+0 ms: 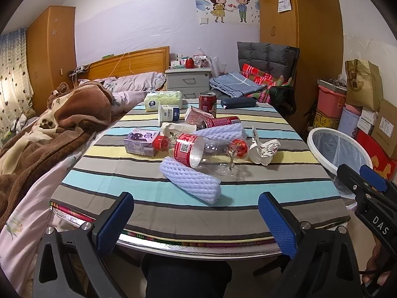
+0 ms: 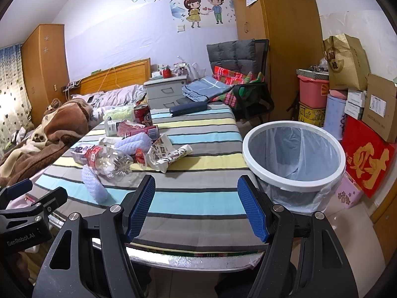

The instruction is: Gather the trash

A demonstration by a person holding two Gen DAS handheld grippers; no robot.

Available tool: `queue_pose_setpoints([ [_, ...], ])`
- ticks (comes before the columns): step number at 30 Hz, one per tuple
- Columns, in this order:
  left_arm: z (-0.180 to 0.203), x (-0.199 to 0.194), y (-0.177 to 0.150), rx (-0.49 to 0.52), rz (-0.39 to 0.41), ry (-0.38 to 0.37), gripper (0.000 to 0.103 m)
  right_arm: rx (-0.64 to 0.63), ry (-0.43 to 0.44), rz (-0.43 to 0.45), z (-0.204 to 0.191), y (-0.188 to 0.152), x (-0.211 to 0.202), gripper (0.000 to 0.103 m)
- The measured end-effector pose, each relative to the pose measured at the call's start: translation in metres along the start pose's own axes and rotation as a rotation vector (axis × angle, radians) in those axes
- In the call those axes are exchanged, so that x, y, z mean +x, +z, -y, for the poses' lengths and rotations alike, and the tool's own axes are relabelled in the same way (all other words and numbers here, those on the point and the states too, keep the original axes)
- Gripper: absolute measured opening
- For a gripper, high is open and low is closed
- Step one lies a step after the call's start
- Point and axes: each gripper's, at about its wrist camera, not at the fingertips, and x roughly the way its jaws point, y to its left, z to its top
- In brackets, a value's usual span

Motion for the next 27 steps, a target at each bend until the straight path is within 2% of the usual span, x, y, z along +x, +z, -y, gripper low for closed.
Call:
queue_pose_setpoints([
  [12, -0.008, 0.013, 0.007, -0.02, -0.016, 0.005, 0.102, 0.003, 0.003, -0.018, 0.0, 0.001, 0.013, 0.07],
  [23, -0.042, 0.056, 0.014, -0.145, -0.12, -0.019, 0.102, 0.038, 0.016, -0.051, 0.005, 0.017, 0.055, 0.07],
  [27, -0.046, 0.075, 0.02, -0.183, -0.151, -0.034, 0.102, 0.019, 0.016, -0.097, -0.003, 0.024, 0.079, 0.07],
])
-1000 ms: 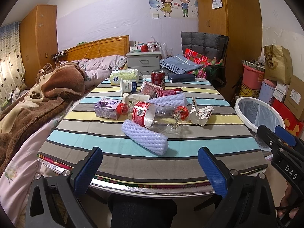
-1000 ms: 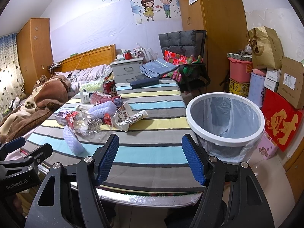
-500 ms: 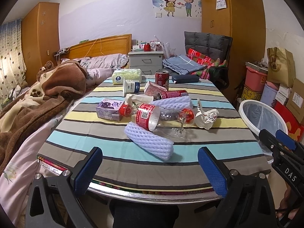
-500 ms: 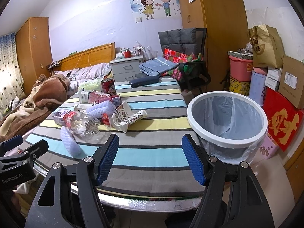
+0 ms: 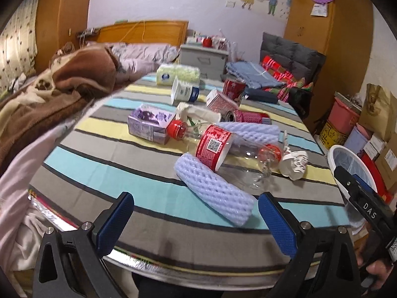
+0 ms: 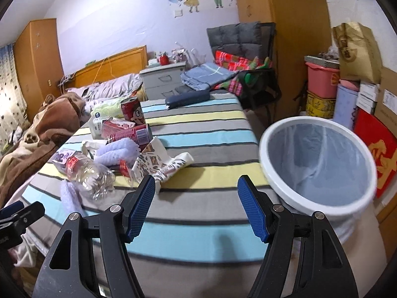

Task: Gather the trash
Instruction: 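Grasp the printed paper cup with the right tool while the left tool grasps the white foam sleeve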

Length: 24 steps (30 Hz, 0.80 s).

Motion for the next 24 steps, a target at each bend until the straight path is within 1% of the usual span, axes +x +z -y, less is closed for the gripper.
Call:
queue_pose_setpoints([
  [2, 0.001, 0.011, 0.004, -0.005, -0.013, -0.002, 0.102, 0.006, 0.032, -0.009, -0.001, 0.002, 0.006, 0.07],
  [3, 0.001, 0.017, 0.006, -0.009, -0.026, 0.01, 0.102, 0.006, 0.04, -0.026, -0.004, 0.005, 0.012, 0.07],
  [5, 0.002, 0.03, 0.008, -0.022, -0.057, 0.013, 0.098, 0.004, 0.046, -0.045, -0.006, 0.007, 0.021, 0.07],
  [6, 0.003, 0.034, 0.009, -0.029, -0.067, 0.012, 0.094, 0.005, 0.04, -0.059, -0.007, 0.008, 0.026, 0.07],
  [8, 0.006, 0.041, 0.011, -0.022, -0.067, 0.017, 0.094, 0.007, 0.044, -0.075, -0.01, 0.009, 0.033, 0.07],
  [9, 0.007, 0.045, 0.013, -0.019, -0.079, 0.022, 0.094, 0.005, 0.048, -0.082, -0.011, 0.009, 0.037, 0.07],
  [11, 0.009, 0.053, 0.015, -0.025, -0.098, 0.018, 0.094, 0.016, 0.048, -0.125, -0.013, 0.01, 0.046, 0.07],
  [13, 0.01, 0.059, 0.016, -0.022, -0.113, 0.027, 0.094, 0.052, 0.066, -0.162, -0.01, 0.01, 0.054, 0.07],
  [15, 0.01, 0.063, 0.016, -0.015, -0.12, 0.032, 0.094, 0.078, 0.082, -0.171, -0.008, 0.01, 0.056, 0.07],
  [17, 0.008, 0.07, 0.016, -0.007, -0.143, 0.049, 0.094, 0.091, 0.095, -0.201, -0.009, 0.01, 0.061, 0.07],
  [18, 0.006, 0.072, 0.016, -0.003, -0.157, 0.061, 0.094, 0.099, 0.1, -0.217, -0.009, 0.01, 0.063, 0.065],
  [20, 0.002, 0.074, 0.015, -0.002, -0.169, 0.068, 0.094, 0.108, 0.115, -0.243, -0.009, 0.008, 0.066, 0.061],
  [22, -0.005, 0.075, 0.013, -0.001, -0.183, 0.075, 0.094, 0.113, 0.127, -0.255, -0.01, 0.006, 0.066, 0.052],
  [23, -0.009, 0.075, 0.012, 0.002, -0.188, 0.079, 0.094, 0.115, 0.134, -0.259, -0.01, 0.005, 0.066, 0.043],
  [24, -0.014, 0.073, 0.011, 0.004, -0.189, 0.079, 0.094, 0.112, 0.142, -0.256, -0.011, 0.005, 0.064, 0.037],
])
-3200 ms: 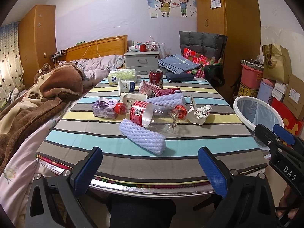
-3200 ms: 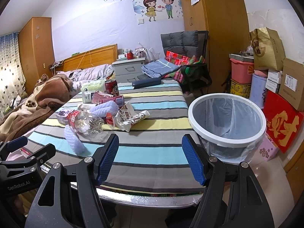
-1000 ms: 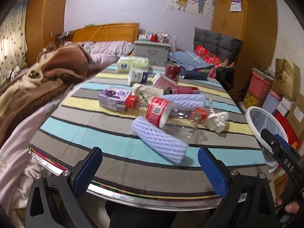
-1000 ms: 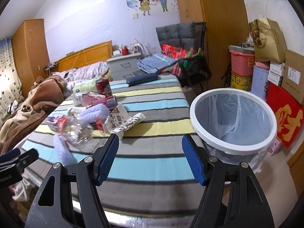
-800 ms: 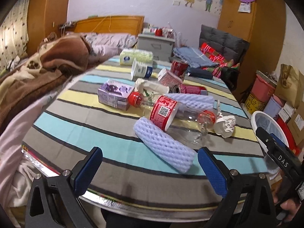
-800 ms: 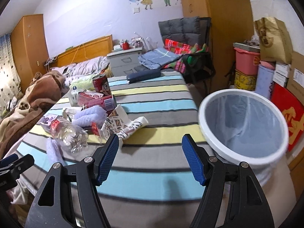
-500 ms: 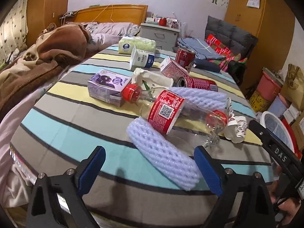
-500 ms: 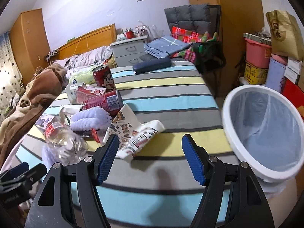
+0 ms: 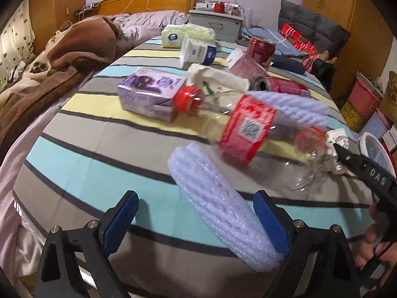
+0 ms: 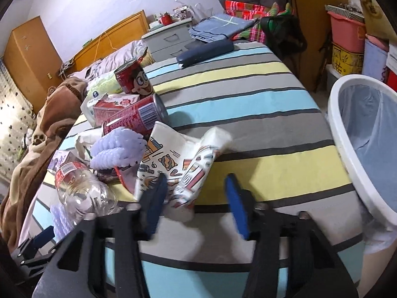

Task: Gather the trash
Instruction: 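Grasp the printed paper cup with the right tool while the left tool grasps the white foam sleeve, then carry both items over the wastebasket and open both tools to drop them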

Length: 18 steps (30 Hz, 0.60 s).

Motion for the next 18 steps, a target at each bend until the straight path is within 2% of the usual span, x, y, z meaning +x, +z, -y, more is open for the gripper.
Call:
queue_pose_setpoints([
  [1, -0.005, -0.001, -0.001, -0.005, -0.002, 0.003, 0.094, -0.009, 0.005, 0.002, -0.001, 0.0, -0.001, 0.036],
  [3, -0.013, -0.004, -0.002, -0.019, -0.001, -0.002, 0.094, -0.022, -0.002, 0.008, -0.002, 0.001, -0.002, 0.025],
  [7, -0.025, -0.007, -0.006, -0.033, -0.009, -0.023, 0.082, -0.026, -0.015, 0.024, -0.002, 0.0, -0.005, 0.021],
  [11, -0.03, -0.012, -0.009, -0.035, -0.019, -0.042, 0.076, -0.06, -0.047, 0.046, 0.0, -0.001, -0.01, 0.02],
  [14, -0.03, -0.014, -0.01, -0.022, -0.022, -0.055, 0.065, -0.078, -0.066, 0.055, 0.001, 0.0, -0.012, 0.02],
  [18, -0.032, -0.015, -0.01, -0.03, -0.015, -0.031, 0.048, -0.08, -0.067, 0.067, 0.007, -0.002, -0.017, 0.02],
])
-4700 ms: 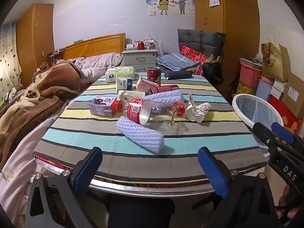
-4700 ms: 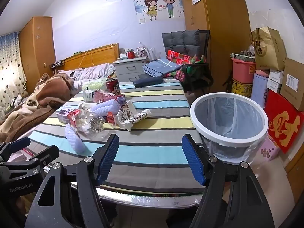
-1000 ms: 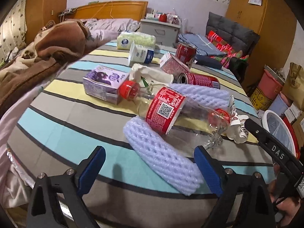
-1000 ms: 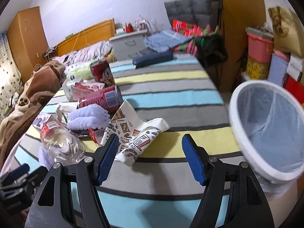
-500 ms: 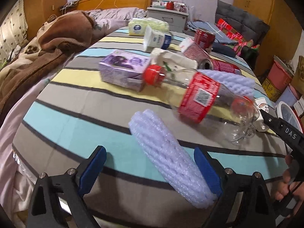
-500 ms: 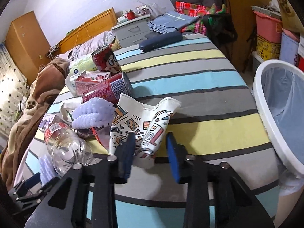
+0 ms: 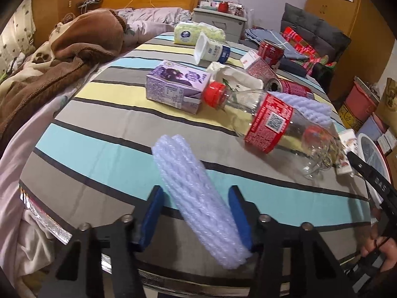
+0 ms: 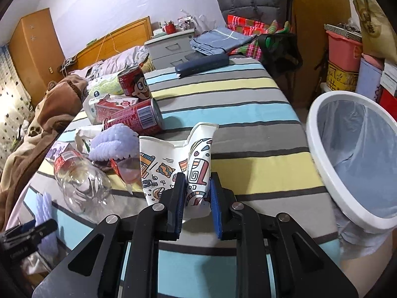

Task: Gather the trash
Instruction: 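Carry both items over the wastebasket and open both tools to drop them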

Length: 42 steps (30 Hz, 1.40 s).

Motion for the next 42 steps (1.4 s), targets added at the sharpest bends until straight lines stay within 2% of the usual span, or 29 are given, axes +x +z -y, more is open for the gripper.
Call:
queue_pose_setpoints([
  [1, 0.0, 0.0, 0.0, -0.002, 0.003, 0.0, 0.043, 0.0, -0.001, 0.004, 0.001, 0.0, -0.001, 0.02],
  [6, 0.009, 0.005, 0.004, 0.035, 0.019, 0.012, 0.028, -0.002, 0.002, 0.013, 0.004, -0.003, -0.005, 0.02],
  [12, 0.021, -0.002, 0.003, 0.052, 0.047, -0.045, 0.026, 0.006, 0.019, 0.043, 0.008, -0.005, -0.014, 0.02],
  [23, 0.06, -0.046, 0.015, 0.136, 0.144, -0.125, 0.026, 0.03, 0.008, 0.114, 0.015, -0.003, -0.036, 0.02],
  [33, 0.133, -0.062, 0.033, 0.264, 0.183, -0.248, 0.026, 0.053, -0.052, 0.2, 0.038, 0.009, -0.063, 0.02],
  [42, 0.226, -0.059, 0.041, 0.396, 0.176, -0.391, 0.026, 0.107, -0.164, 0.247, 0.087, 0.02, -0.082, 0.02],
])
